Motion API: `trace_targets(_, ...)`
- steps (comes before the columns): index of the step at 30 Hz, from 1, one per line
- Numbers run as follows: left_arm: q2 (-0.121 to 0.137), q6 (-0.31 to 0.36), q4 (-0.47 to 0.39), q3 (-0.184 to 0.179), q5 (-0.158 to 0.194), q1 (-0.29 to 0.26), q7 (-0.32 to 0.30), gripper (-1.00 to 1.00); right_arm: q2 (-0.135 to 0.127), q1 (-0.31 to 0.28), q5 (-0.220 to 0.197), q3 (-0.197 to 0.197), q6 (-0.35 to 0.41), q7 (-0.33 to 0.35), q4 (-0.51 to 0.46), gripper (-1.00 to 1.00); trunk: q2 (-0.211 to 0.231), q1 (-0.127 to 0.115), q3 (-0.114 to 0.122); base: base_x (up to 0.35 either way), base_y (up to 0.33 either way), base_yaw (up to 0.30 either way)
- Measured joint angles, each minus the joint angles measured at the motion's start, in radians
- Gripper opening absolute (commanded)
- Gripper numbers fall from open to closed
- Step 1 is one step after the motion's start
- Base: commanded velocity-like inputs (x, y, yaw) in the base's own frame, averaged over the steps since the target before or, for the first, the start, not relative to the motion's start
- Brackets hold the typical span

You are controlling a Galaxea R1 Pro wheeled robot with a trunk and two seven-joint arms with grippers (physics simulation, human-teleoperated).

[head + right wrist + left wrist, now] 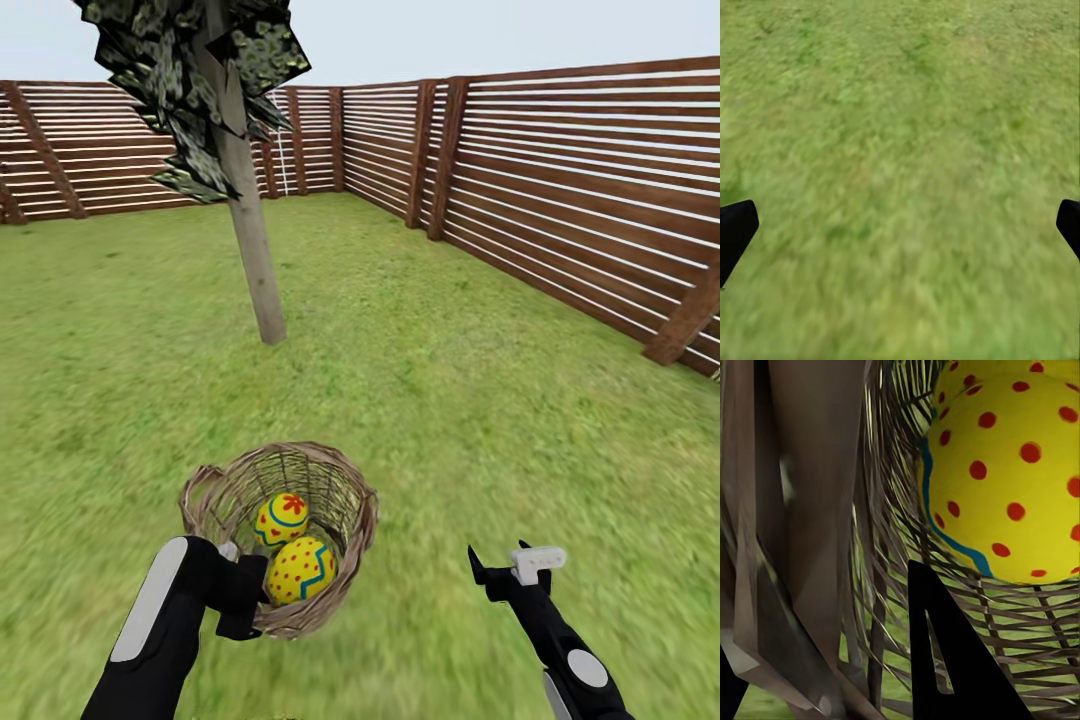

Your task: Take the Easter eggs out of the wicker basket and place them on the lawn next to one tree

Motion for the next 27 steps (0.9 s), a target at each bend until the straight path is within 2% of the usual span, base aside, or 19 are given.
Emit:
trace_targets(16, 0.0, 0.0, 0.004, -0.001, 0.0, 0.0, 0.0, -1.0, 0.0, 0.0, 0.0, 0.0, 0.0, 0.001, 0.0, 1.0, 0.112, -0.061, 0.058, 0.0, 0.0, 0.266)
trace_targets(27, 0.0, 0.001, 0.004, -0.001, -0.001, 0.0, 0.0, -1.0, 0.0, 0.0, 0.0, -0.001, 0.0, 0.001, -0.001, 1.0, 0.189, -0.104, 0.094, 0.0, 0.0, 0.123)
